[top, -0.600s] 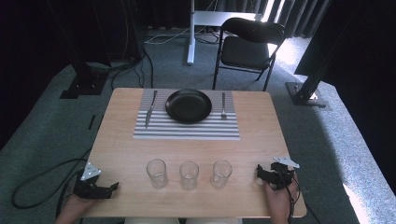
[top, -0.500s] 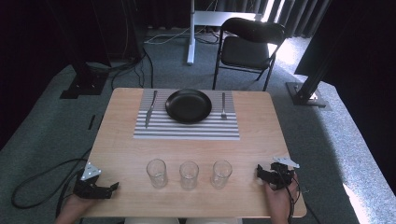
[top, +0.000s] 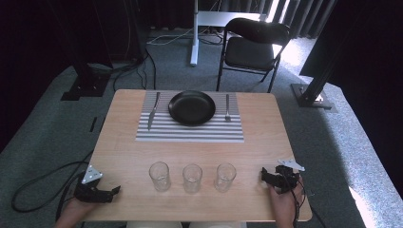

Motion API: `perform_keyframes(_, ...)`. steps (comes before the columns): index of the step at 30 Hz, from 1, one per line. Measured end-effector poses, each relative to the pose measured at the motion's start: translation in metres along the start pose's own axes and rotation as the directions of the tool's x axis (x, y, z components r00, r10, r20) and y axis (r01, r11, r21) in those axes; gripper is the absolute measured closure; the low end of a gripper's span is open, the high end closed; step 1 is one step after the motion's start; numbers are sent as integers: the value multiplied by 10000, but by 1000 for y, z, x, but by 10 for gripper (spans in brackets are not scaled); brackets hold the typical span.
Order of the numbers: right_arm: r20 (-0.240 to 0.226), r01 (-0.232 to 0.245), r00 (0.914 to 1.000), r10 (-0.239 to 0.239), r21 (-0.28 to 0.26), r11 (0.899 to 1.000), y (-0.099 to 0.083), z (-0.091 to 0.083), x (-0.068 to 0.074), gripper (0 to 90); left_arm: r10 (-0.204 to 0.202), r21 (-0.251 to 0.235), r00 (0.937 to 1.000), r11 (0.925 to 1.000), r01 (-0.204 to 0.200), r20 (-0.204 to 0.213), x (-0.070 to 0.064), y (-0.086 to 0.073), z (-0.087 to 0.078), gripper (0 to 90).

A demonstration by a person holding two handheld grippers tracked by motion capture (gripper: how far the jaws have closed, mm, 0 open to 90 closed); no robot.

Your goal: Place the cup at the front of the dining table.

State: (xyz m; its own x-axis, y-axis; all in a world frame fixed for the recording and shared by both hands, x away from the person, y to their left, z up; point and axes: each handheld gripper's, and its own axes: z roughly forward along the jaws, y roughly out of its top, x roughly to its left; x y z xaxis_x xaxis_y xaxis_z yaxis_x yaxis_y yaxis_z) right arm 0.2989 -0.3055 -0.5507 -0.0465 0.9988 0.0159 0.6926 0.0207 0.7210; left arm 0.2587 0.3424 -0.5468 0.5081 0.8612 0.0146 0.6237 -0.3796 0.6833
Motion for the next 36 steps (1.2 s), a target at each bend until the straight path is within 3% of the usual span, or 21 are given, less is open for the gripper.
perform_keyframes(3, -3, -7, 10000, 7, -2, 10000, 0, 0, 0, 120, -20, -74, 9999, 10000, 19, -140, 0, -1, -1, 11)
perform_keyframes(7, -3, -6, 10000, 6, -4, 10000, 0, 0, 0, 120, -150, -64, 9998, 9999, 151, 112, 2, -1, -2, 10)
perform_keyframes(13, -4, -6, 10000, 6, -2, 10000, 0, 0, 0, 120, 126, 95, 9999, 9999, -126, 10, -5, -1, -3, 11)
perform_keyframes(16, -2, 4, 10000, -4, -7, 10000, 0, 0, 0, 120, 154, 140, 9998, 9998, -156, 148, -8, 0, -2, 10)
perform_keyframes(21, -2, 1, 10000, -1, -6, 10000, 0, 0, 0, 120, 187, -104, 9968, 9998, -180, 778, -13, 3, -2, 11)
perform_keyframes(28, 0, 5, 10000, -5, -6, 10000, 0, 0, 0, 120, 404, 10, 9925, 9992, -408, 1156, -20, 7, -1, 11)
perform_keyframes(36, 2, 12, 10000, -12, -9, 10000, 0, 0, 0, 120, 678, -506, 9842, 9969, -602, 1637, -31, 14, -5, 41)
